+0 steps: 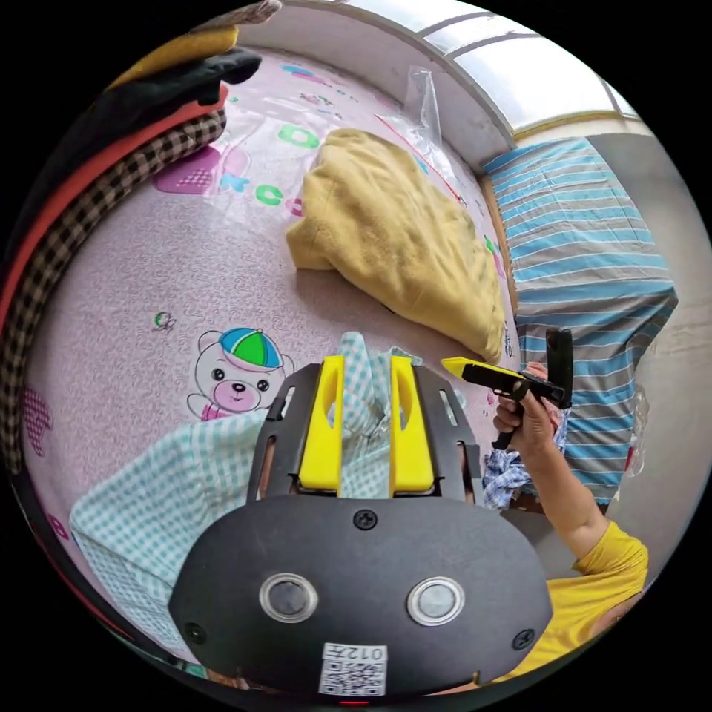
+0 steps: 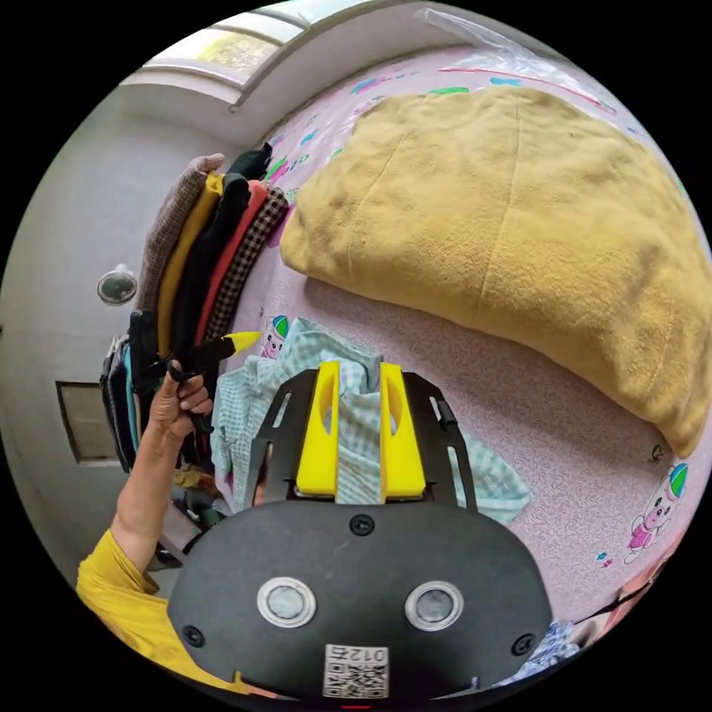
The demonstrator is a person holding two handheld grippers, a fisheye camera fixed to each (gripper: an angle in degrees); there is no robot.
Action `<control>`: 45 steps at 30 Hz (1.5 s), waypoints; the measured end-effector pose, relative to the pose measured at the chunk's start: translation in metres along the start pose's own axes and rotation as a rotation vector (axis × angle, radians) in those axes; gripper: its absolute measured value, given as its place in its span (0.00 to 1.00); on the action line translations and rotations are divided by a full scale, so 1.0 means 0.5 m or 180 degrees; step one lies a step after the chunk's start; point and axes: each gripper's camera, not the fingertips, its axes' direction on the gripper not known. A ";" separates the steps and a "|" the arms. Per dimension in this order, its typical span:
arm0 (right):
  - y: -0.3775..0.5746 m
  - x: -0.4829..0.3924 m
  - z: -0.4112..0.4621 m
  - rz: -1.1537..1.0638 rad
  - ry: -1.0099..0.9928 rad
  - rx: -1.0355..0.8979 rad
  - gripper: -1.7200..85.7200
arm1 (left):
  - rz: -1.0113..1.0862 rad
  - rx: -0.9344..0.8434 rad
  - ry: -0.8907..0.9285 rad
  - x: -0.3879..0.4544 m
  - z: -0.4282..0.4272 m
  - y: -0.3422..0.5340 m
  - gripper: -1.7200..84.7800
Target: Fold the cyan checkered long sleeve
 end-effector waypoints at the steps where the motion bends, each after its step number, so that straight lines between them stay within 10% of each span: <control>1: -0.022 0.005 0.021 0.0056 -0.0059 -0.0205 0.13 | -0.0086 -0.0150 0.0097 -0.015 0.022 -0.036 0.13; 15: -0.010 -0.106 0.116 -0.1023 0.0347 -0.0360 0.05 | -0.0379 -0.0579 0.0765 -0.129 0.129 -0.136 0.04; 22: 0.206 -0.276 0.128 -0.3407 0.2248 0.0376 0.04 | 0.0587 0.0015 0.1083 -0.146 0.007 -0.080 0.03; 28: 0.241 -0.275 0.234 -0.3553 0.3663 0.0766 0.05 | 0.0384 0.0279 0.0776 -0.168 0.013 -0.070 0.03; 38: 0.138 -0.188 0.129 -0.2083 0.1827 0.0451 0.12 | 0.0260 0.0617 0.0264 -0.177 -0.040 0.002 0.02; 45: 0.192 -0.242 0.181 -0.3123 0.1473 0.0332 0.09 | 0.0631 0.0316 0.0047 -0.146 0.023 0.066 0.02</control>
